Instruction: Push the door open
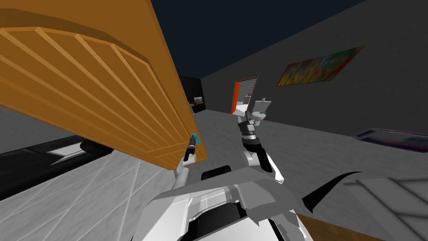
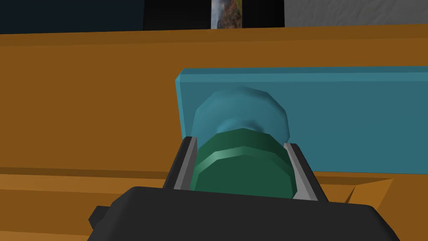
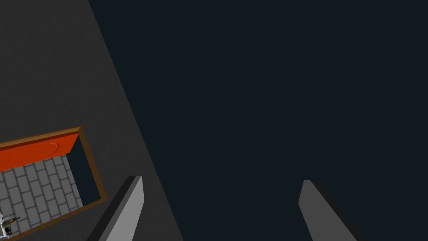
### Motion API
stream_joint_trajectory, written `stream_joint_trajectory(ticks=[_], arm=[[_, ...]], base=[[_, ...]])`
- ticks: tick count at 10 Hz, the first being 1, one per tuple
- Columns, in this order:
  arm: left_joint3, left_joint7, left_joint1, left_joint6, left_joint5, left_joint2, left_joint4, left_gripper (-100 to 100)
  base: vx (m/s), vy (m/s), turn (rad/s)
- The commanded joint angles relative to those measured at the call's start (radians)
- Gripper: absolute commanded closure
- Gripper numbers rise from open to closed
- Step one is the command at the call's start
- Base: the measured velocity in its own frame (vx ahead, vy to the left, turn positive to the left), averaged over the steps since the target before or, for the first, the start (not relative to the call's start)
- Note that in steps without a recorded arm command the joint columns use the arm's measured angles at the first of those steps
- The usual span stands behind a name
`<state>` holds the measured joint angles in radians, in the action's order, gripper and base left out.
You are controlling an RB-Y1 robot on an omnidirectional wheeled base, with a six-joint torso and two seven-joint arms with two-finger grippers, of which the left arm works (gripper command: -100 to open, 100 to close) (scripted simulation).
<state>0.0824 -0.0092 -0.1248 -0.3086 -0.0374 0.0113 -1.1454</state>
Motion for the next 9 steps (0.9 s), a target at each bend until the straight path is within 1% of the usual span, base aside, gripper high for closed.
stream_joint_trajectory(ticks=[1, 2, 3, 4, 5, 6, 9], arm=[[0.029, -0.003, -0.001, 0.003, 0.006, -0.009, -0.006, 100], [0.037, -0.004, 0.000, 0.004, 0.007, -0.019, -0.008, 100], [0.048, -0.006, 0.000, 0.006, 0.010, -0.036, -0.010, 100], [0.041, -0.007, 0.001, 0.006, 0.007, -0.027, -0.004, 100], [0.064, -0.010, 0.002, 0.006, 0.011, -0.003, -0.010, 100], [0.068, -0.011, 0.003, 0.006, 0.012, 0.001, -0.010, 100], [0.100, -0.017, 0.006, 0.007, 0.018, 0.016, -0.016, 100]], base=[[0.200, -0.127, 0.091], [0.192, -0.105, 0.090], [0.180, -0.095, 0.082], [0.080, -0.038, 0.033], [0.110, -0.070, 0.040], [0.146, -0.085, 0.061], [0.189, -0.080, 0.053]])
